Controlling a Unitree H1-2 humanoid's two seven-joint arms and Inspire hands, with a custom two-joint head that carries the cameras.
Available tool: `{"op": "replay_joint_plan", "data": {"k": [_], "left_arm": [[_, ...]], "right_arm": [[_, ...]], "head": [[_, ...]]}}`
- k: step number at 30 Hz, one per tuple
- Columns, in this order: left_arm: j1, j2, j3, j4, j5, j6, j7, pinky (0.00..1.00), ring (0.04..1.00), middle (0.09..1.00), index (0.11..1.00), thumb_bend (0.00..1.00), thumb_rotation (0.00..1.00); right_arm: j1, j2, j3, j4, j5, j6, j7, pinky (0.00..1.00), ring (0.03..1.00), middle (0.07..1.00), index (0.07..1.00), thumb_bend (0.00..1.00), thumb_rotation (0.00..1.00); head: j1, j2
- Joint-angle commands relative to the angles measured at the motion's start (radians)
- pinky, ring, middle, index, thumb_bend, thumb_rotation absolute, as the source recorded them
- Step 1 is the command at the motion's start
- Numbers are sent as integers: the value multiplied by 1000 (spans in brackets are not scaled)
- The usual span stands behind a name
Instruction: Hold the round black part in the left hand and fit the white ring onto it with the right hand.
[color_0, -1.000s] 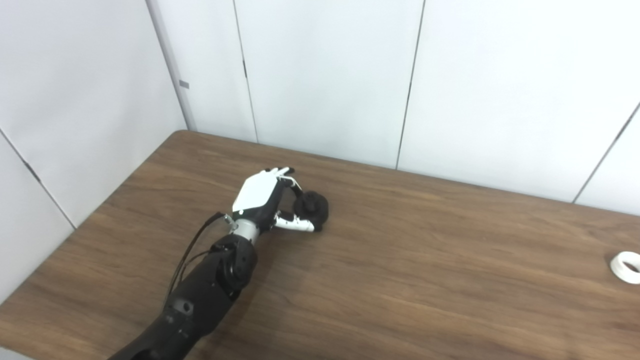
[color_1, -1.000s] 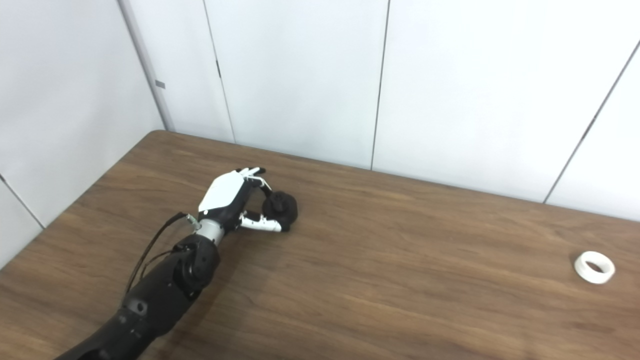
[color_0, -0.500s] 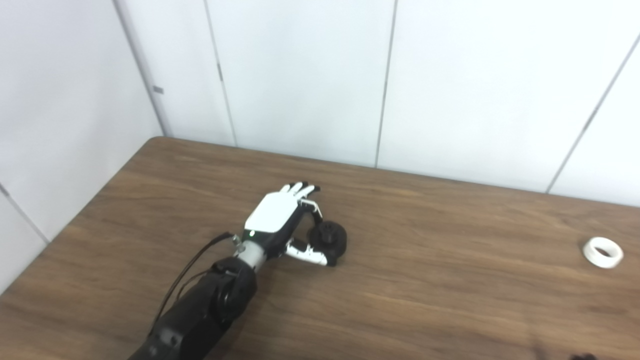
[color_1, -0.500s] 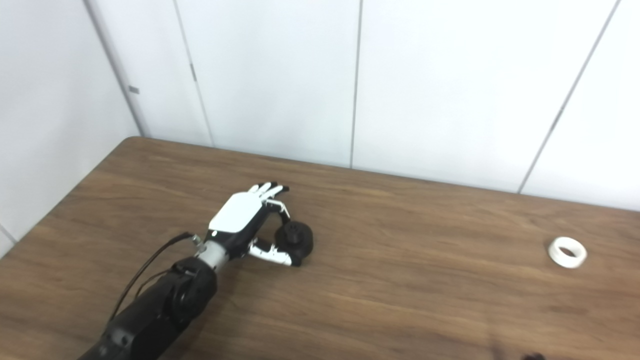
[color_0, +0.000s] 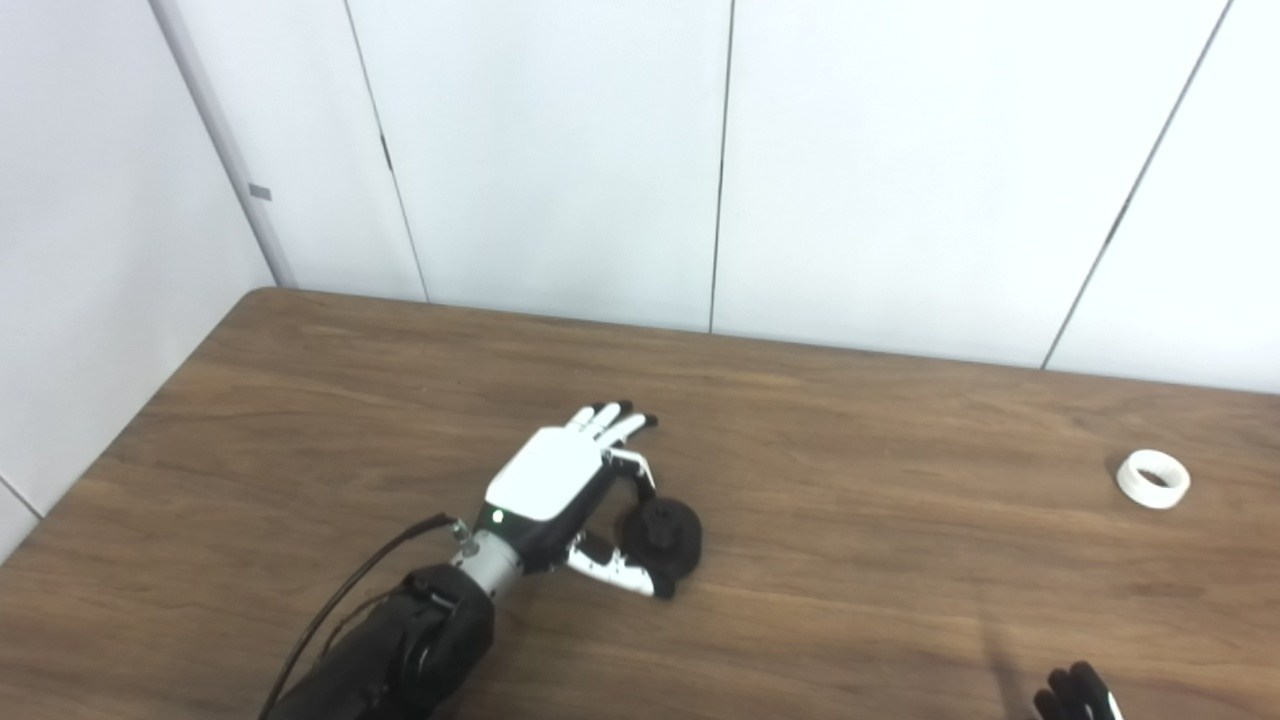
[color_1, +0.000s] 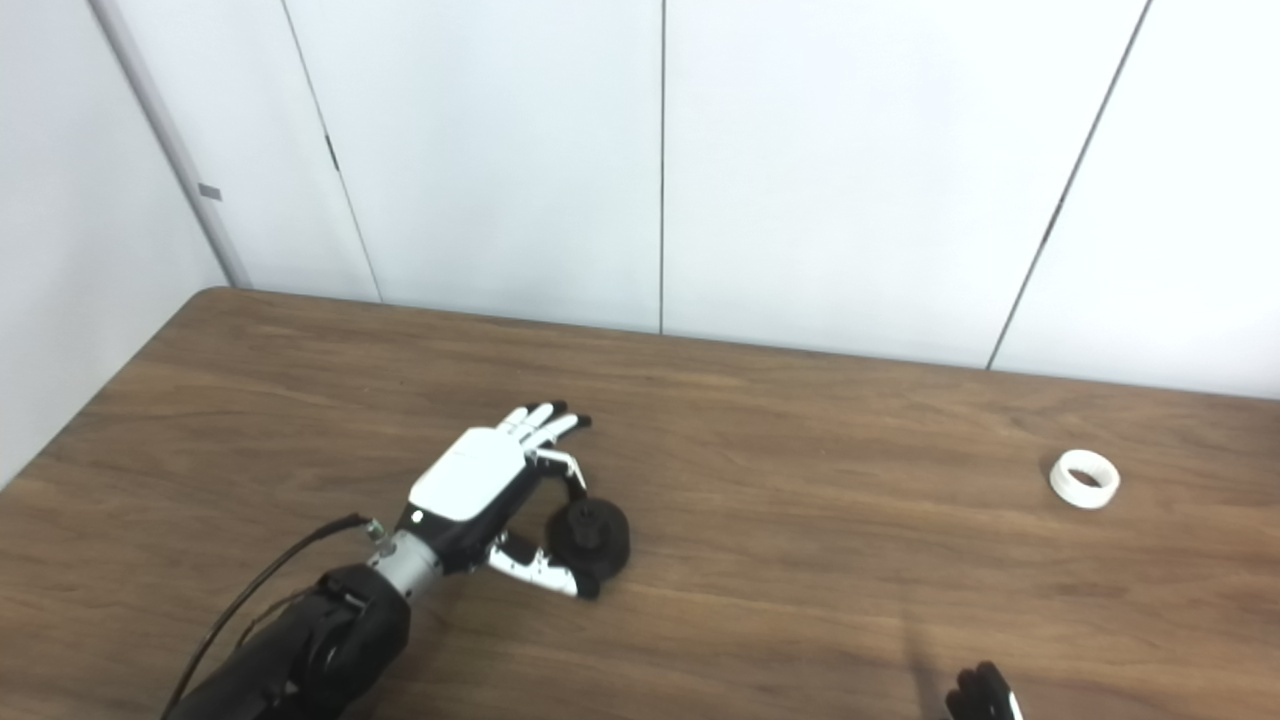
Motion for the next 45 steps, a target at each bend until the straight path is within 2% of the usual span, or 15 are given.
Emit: {"op": "replay_joint_plan", "data": {"k": [1,5,8,11,13,17,20,22,24,26,29,36,38,42,45], "left_arm": [[17,22,-20,-22,29,-41,-43,1000,997,946,477,514,50],[41,25,-35,-60,30,-76,-78,1000,1000,953,478,514,50],[53,24,-35,-78,24,-99,-95,1000,997,945,478,515,50],[59,24,-34,-78,22,-131,-102,1000,1000,952,478,515,50],[60,25,-34,-77,18,-144,-108,1000,1000,954,478,515,50],[61,25,-31,-60,22,-177,-101,1000,1000,951,478,514,50],[58,27,-26,-45,14,-196,-102,1000,1000,954,478,514,51],[57,30,-20,-33,7,-214,-99,1000,1000,954,478,514,51],[56,36,-14,-21,0,-232,-98,1000,1000,955,478,514,51],[56,41,-6,-11,-6,-247,-98,1000,1000,956,478,514,50],[54,51,7,8,-13,-275,-93,1000,1000,956,477,514,49],[38,69,39,57,-38,-336,-93,1000,1000,956,476,514,48],[33,75,47,69,-50,-353,-95,1000,1000,959,477,514,47],[24,85,59,92,-74,-383,-96,1000,1000,959,477,513,46],[17,91,59,101,-83,-389,-99,1000,1000,964,478,512,47]], "right_arm": [[-6,7,3,-34,-8,-4,-4,993,1000,1000,983,749,819],[-8,25,2,-51,-9,3,-26,971,1000,1000,978,772,803],[-15,41,-8,-69,-31,14,-59,927,990,994,972,740,823],[-23,46,-30,-110,-69,54,-102,911,986,989,969,740,863],[-33,43,-52,-144,-73,97,-130,896,983,985,968,724,849],[-74,22,-126,-203,-126,178,-190,918,999,996,973,704,815],[-123,-2,-194,-223,-160,222,-232,905,992,995,960,613,759],[-160,-8,-232,-240,-200,280,-262,909,985,986,946,637,732],[-211,-25,-269,-239,-310,348,-298,905,976,974,935,671,735],[-251,-44,-289,-237,-413,407,-316,858,952,956,923,657,766],[-307,-75,-309,-229,-521,486,-318,829,924,935,920,601,755],[-396,-131,-300,-204,-704,585,-300,772,912,959,948,639,729],[-423,-151,-294,-189,-765,612,-297,771,918,963,946,669,693],[-475,-203,-279,-160,-886,675,-261,790,942,979,953,714,660],[-505,-240,-274,-124,-1034,706,-177,766,973,998,966,773,723]], "head": [[-5,2],[-45,11],[-78,18],[-117,24],[-150,28],[-197,28],[-243,26],[-283,22],[-355,16],[-395,13],[-475,6],[-629,4],[-664,10],[-728,19],[-748,21]]}}
